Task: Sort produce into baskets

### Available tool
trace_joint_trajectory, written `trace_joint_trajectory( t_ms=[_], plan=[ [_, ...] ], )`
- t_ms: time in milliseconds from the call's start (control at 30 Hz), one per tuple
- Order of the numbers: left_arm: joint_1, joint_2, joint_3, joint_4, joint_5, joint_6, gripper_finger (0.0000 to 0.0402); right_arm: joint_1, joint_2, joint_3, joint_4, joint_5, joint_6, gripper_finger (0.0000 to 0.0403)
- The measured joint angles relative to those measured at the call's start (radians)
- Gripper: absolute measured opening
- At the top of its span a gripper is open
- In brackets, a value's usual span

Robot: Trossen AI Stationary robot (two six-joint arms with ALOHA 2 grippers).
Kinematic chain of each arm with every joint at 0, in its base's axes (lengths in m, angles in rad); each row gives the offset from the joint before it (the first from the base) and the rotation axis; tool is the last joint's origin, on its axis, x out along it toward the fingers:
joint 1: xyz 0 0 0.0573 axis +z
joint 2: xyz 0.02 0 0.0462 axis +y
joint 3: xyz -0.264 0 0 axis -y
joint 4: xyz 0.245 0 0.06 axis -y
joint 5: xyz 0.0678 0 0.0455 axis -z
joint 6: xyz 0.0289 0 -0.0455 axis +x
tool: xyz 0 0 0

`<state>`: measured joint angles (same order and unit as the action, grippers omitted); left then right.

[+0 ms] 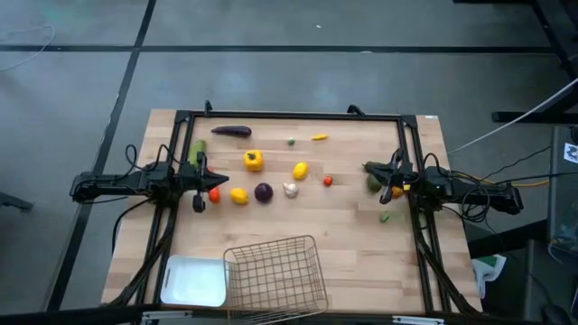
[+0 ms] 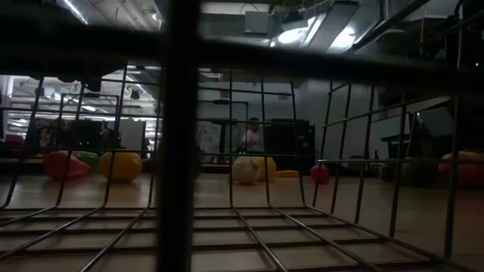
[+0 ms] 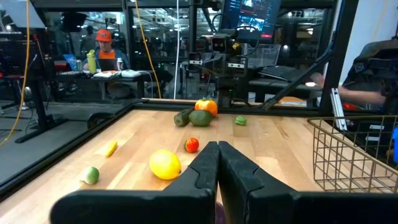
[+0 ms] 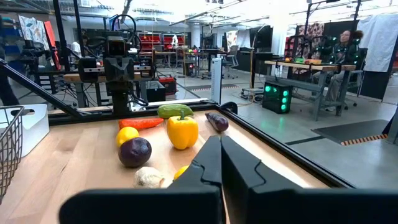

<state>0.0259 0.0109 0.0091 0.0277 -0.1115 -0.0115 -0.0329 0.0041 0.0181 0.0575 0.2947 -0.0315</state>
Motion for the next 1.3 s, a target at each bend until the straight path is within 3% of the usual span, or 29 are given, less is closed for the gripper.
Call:
trace_joint_trajectory(
  t_ms=[1300],
  plan=[
    [0.0, 0.0, 0.0, 0.0, 0.0, 0.0, 0.0005, 0.0, 0.0, 0.0, 0.0, -0.034, 0.0, 0.0003]
  ],
)
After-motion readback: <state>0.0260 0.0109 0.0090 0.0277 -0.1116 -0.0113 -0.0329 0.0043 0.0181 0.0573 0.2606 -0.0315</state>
